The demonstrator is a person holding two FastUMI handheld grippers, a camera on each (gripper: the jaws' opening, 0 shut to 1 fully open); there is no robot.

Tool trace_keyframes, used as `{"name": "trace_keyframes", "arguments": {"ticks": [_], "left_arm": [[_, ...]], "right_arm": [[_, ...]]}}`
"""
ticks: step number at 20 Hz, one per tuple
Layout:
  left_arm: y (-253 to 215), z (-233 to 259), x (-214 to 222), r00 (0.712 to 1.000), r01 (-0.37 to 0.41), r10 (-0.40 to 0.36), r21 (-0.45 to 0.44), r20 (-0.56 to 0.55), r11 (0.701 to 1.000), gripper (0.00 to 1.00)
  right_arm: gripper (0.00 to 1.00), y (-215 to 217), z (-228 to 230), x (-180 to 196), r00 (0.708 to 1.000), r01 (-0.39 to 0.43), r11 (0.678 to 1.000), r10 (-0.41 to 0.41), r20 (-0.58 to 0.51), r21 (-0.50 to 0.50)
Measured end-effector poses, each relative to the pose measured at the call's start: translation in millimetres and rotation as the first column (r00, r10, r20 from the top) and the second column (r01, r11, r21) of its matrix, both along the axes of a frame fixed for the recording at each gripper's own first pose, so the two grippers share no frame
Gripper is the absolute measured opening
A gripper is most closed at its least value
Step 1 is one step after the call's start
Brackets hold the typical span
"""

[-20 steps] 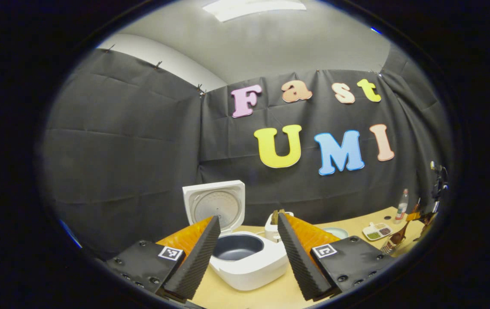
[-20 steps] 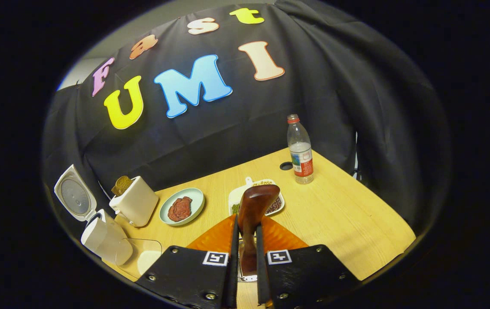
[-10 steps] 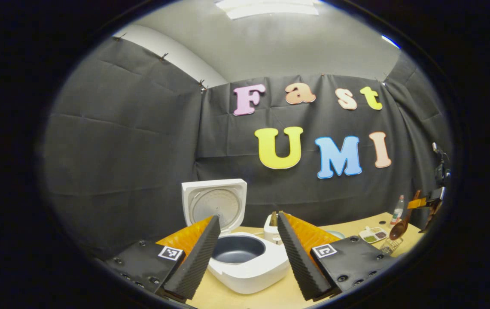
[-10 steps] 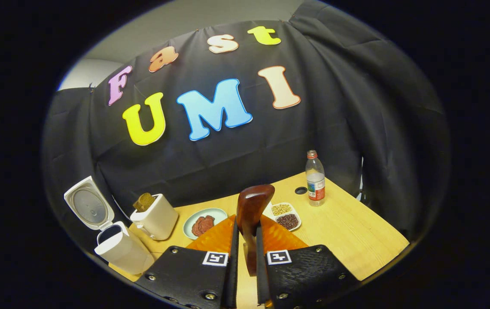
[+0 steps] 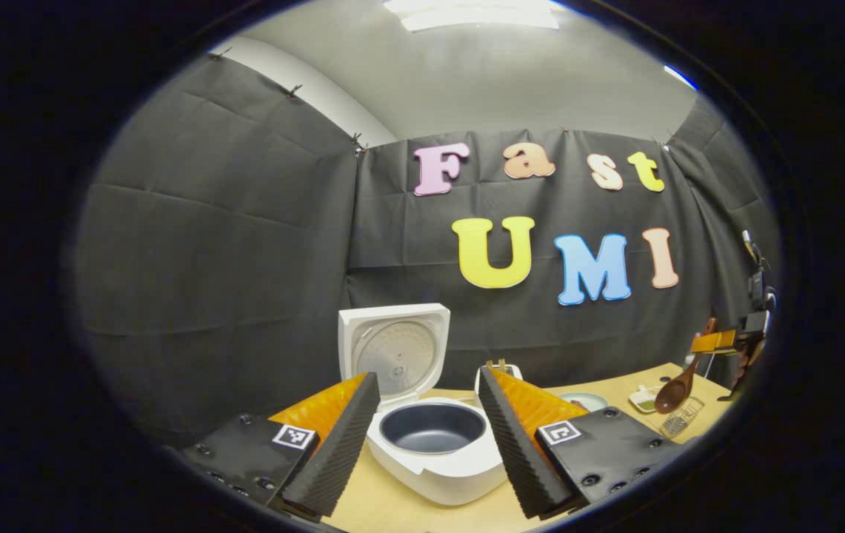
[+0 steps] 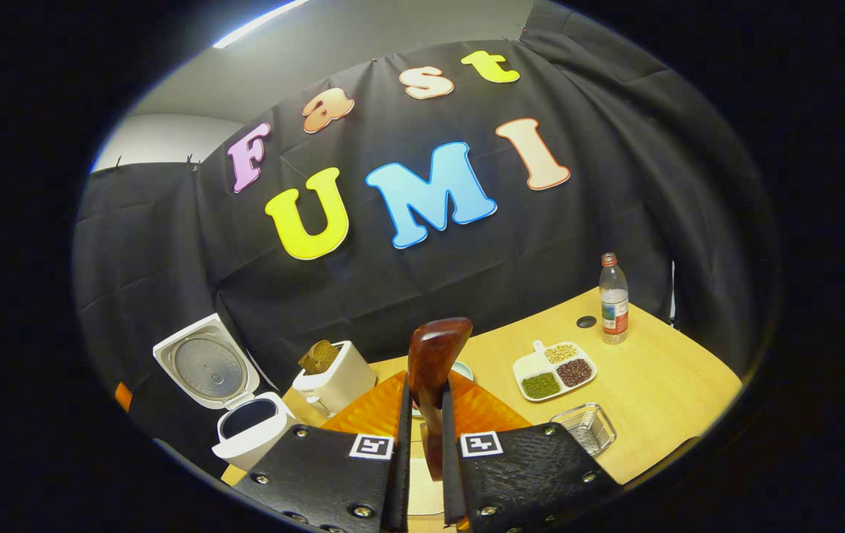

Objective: Close the left gripper, press the button to open the rice cooker; take a wooden spoon from the chopstick holder with the right hand, scoop a spoonful of rice and pour it into the rice cooker, then put the wooden spoon back into the chopstick holder.

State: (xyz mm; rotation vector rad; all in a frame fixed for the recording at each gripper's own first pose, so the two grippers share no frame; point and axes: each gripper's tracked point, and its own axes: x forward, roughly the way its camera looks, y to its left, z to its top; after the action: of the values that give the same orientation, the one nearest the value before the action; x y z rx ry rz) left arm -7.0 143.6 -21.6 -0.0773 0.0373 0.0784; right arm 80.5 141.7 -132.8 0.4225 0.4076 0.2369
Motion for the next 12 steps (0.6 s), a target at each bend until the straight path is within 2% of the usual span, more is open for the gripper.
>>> {"name": "trace_keyframes", "arguments": {"ticks": [1,2,3,4,5,7,8,12], "left_arm": [[5,-3,0,1.0,-0.004,0.004,-0.001,-0.002,1.0,0.97],[12,-4,-1,1.0,-0.008,0.008,-0.002,-0.006,1.0,0.94],[18,-8,-3,1.0,-0.012,0.012,-0.004,-0.01,1.0,0.94],[24,-9,-4,1.0,-0.017,0.017,-0.004,-0.013,1.0,0.98],[30,-10,-6,1.0,-0.022,0.022,-0.001,-0.015,1.0,0.94],[41,-14,-10,0.999,-0.032,0.032,0.012,-0.019,0.999,0.98],[46,-15,-11,0.999,-0.037,0.038,0.018,-0.024,0.999,0.94],[65,-22,-17,0.998,-0.054,0.056,0.035,-0.043,0.998,0.94]], "right_arm": [[0.19,10,-6,-3,1.0,-0.015,1.0,0.015,-0.008,-0.007],[0.19,18,-14,-4,1.0,-0.026,0.999,0.025,-0.015,-0.021],[0.19,25,-22,-6,0.999,-0.034,0.999,0.033,-0.024,-0.038],[0.18,32,-31,-8,0.999,-0.042,0.997,0.041,-0.032,-0.057],[0.18,37,-40,-8,0.998,-0.05,0.996,0.047,-0.036,-0.076],[0.18,48,-54,-8,0.998,-0.058,0.991,0.054,-0.036,-0.12],[0.18,51,-64,-8,0.997,-0.059,0.989,0.053,-0.047,-0.139],[0.19,67,-89,-2,0.997,-0.051,0.983,0.041,-0.062,-0.177]]}}
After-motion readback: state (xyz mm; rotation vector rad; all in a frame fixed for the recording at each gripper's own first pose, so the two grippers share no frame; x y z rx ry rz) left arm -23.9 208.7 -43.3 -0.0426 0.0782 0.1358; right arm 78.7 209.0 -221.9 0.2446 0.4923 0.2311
